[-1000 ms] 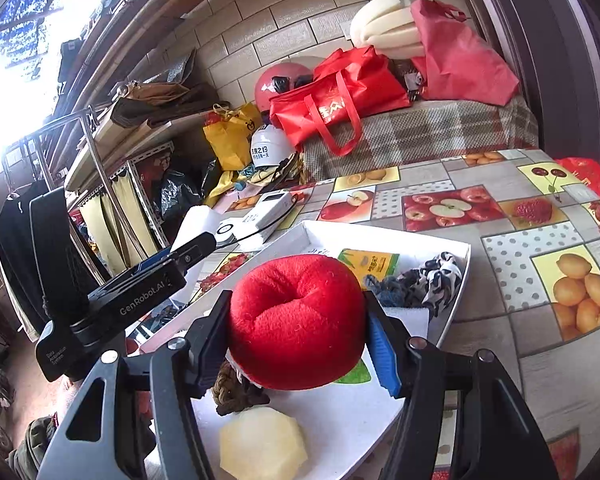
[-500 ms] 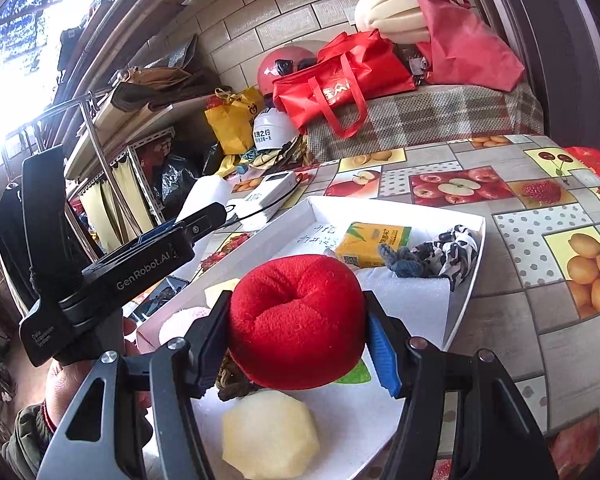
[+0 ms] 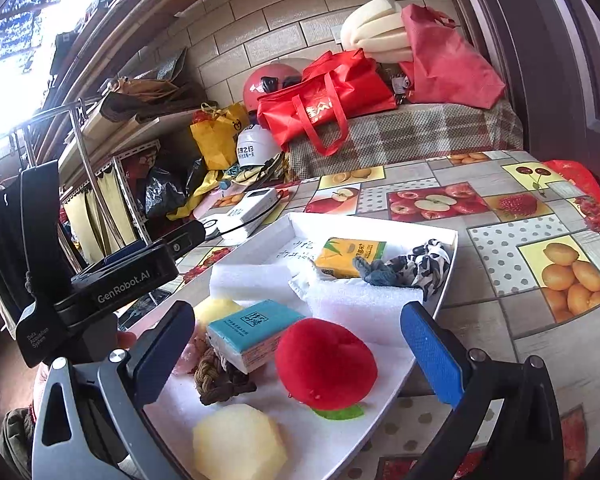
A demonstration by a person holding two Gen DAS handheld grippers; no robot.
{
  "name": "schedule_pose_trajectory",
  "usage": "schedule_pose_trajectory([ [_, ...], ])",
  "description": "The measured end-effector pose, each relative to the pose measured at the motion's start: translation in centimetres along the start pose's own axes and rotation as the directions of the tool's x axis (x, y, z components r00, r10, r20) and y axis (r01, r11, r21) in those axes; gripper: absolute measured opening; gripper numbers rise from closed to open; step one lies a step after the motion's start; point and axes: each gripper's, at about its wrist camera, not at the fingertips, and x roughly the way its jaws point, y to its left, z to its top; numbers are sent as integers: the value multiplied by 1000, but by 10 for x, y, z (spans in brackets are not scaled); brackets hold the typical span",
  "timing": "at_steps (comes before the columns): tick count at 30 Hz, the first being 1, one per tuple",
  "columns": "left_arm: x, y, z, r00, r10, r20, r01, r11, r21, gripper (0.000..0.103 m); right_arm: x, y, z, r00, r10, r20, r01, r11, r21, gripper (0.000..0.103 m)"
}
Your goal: Organize soft objects
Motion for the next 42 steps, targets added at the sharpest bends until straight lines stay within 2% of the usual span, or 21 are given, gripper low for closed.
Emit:
schedule_pose_trajectory([
  [9,-1,0,-2,1000,-2,-6,2,1000,3,103,-6,-12,-2,999,-43,17,42,998,42,103],
  [12,-1,0,-3,1000,-1,-6,1,1000,4,103,-15,-13,-1,994,-98,50,97,995,32,103],
  [15,-1,0,-4,1000,-1,-3,1,1000,4,103,-28,-18,0,978,-185,97,183,983,28,103],
  [17,-1,1,-4,1000,0,-1,0,1000,6,103,-38,-25,1,954,-268,131,265,963,40,103],
  [20,-4,-1,-4,1000,-6,10,6,1000,14,103,-50,-44,2,882,-455,118,448,890,84,103],
  [21,-7,-2,-3,1000,-15,18,14,1000,15,103,-52,-53,1,855,-509,100,500,860,98,103],
  [22,-10,-5,-3,999,-24,26,24,1000,18,103,-53,-64,-1,838,-540,83,531,841,107,103],
  [25,-24,-16,-3,998,-56,39,55,998,33,103,-63,-98,-7,830,-556,43,547,826,134,103],
  [28,-36,-26,-10,989,-145,15,145,989,18,103,-85,-116,-13,782,-617,91,607,786,118,103],
  [30,-42,-37,-20,981,-191,-19,191,981,19,103,-102,-121,-14,760,-637,128,629,770,103,103],
  [32,-48,-51,-30,976,-212,-54,215,975,49,103,-116,-126,-17,768,-621,153,613,783,101,103],
  [36,-62,-74,-52,968,-231,-95,241,963,118,103,-129,-136,-26,834,-542,102,528,839,133,103],
  [37,-65,-78,-57,967,-231,-105,243,961,129,103,-133,-138,-28,845,-528,89,513,846,146,103],
  [42,-71,-97,-79,964,-203,-171,235,951,202,103,-146,-137,-34,869,-489,77,467,862,196,103],
])
